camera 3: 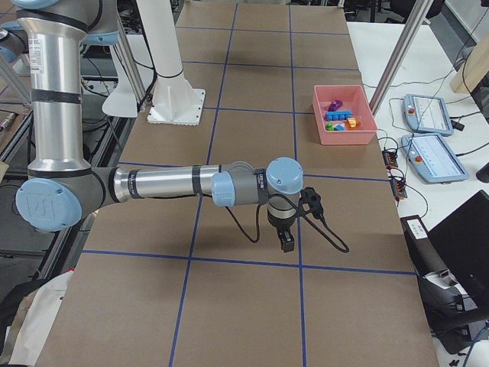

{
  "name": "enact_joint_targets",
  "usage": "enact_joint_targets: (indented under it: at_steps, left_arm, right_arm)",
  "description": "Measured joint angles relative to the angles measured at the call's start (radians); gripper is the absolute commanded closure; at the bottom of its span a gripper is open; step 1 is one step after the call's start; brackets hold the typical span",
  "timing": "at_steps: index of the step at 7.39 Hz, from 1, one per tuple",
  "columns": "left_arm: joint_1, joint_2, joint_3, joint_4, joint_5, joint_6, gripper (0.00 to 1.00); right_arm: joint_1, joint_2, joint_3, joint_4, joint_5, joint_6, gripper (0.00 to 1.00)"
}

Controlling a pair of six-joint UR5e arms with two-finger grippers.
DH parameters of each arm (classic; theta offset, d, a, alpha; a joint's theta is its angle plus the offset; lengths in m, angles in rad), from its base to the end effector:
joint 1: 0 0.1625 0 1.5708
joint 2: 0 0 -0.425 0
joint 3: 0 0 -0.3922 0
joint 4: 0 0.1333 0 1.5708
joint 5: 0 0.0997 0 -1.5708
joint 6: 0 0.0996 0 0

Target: Put all blocks into box

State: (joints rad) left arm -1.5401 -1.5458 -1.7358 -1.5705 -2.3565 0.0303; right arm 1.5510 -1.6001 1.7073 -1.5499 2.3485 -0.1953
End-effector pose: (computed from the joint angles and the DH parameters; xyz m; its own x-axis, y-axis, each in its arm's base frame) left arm -0.0479 -0.4880 0.5885 0.7023 0.1501 -0.6959 -0.0517 0.9857 0.1604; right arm 0.0538 -0.4866 0.6030 0.6933 -0.2942 0.6579 0.1572 0.9526 0.2604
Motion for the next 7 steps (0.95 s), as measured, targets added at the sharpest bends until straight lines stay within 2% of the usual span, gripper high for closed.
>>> enact_joint_targets:
  at_steps: [7]
  left_arm:
    - [-0.008,0.03,0.005,0.0,-0.007,-0.068,0.0]
  right_arm:
    - [0.001,-0.015,0.023,-0.002,0.006,-0.003,0.0]
